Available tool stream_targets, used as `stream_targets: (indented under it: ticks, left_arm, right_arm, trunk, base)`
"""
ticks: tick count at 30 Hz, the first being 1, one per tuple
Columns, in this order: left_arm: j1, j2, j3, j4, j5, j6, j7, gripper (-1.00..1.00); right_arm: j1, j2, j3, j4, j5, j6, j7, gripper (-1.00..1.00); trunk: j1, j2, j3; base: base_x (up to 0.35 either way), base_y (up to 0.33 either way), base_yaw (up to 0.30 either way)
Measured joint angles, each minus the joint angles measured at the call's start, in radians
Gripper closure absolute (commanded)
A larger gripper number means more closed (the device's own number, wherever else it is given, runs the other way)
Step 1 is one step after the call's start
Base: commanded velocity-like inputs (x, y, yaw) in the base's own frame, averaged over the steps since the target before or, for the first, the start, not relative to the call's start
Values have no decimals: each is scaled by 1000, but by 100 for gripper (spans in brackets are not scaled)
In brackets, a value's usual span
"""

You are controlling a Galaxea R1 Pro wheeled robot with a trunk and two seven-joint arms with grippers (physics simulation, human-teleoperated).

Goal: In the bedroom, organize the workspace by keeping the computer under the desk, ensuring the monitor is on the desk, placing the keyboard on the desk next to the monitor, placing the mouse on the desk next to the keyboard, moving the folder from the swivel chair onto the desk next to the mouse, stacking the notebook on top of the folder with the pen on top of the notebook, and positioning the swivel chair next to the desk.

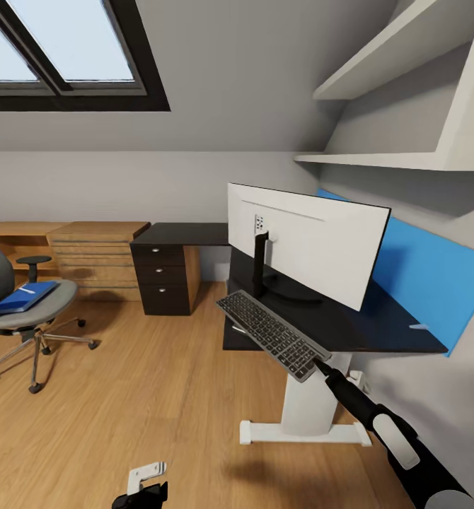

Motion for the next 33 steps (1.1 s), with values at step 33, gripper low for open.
stream_targets:
  ticks: [33]
  left_arm:
    - [0, -4, -1, 4, 1, -1, -3, -100]
  right_arm:
    - [0, -3, -2, 14, 0, 4, 4, -100]
  trunk:
    - [0, 0, 0]
  base:
    - [8, 29, 0]
